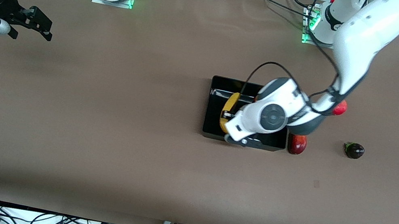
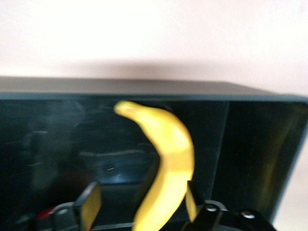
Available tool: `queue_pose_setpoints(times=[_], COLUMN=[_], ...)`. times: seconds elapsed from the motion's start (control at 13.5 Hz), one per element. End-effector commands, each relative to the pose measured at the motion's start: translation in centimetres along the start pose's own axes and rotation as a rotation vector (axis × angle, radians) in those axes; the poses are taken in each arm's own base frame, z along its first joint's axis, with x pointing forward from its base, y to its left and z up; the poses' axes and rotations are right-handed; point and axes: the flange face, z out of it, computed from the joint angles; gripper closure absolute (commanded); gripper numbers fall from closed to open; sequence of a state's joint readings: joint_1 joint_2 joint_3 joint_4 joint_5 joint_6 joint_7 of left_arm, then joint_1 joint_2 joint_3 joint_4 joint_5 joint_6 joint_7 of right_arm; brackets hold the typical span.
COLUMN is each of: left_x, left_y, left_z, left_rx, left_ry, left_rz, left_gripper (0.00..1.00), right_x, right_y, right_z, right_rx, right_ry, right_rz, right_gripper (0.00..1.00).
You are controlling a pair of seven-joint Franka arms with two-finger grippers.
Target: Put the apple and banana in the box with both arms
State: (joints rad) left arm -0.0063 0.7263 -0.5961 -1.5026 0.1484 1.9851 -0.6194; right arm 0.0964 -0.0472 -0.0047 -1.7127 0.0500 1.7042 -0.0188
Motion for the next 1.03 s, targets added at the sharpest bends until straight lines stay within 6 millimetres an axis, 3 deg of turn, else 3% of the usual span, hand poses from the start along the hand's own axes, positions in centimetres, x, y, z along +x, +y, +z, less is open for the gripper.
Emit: queue_pose_setpoints(times=[0.0,0.15,0.52,0.66,0.81,0.96], left_x=[-1.2,-0.8,-2.0,-3.8,-7.2,-10.1], left_y=[-4.0,-7.9,-15.6,-18.9,-20.8,-22.4], left_z=[-10.2,-16.0,-24.0,-26.7,-28.8,-30.2], left_rx=[0.068,0.091,0.226,0.268,0.31,0.239], left_ry=[0.065,0.049,0.035,0.055,0.102,0.189], left_rz=[-0.053,-0.117,0.069,0.124,0.099,0.096], left_gripper=[0.0,0.0,0.0,0.0,0.0,0.0], right_x=[0.3,0.3,0.3,0.3,0.3,0.3], right_y=[0.0,0.0,0.0,0.0,0.0,0.0], right_z=[-0.5,-0.5,-0.5,-0.6,-0.6,-0.6], right_rx=[-0.018,-0.024,-0.024,-0.024,-0.024,-0.024], right_ry=[0.008,0.008,0.008,0.011,0.011,0.011], right_rz=[-0.012,-0.013,-0.013,-0.013,-0.013,-0.013], right_gripper=[0.0,0.0,0.0,0.0,0.0,0.0])
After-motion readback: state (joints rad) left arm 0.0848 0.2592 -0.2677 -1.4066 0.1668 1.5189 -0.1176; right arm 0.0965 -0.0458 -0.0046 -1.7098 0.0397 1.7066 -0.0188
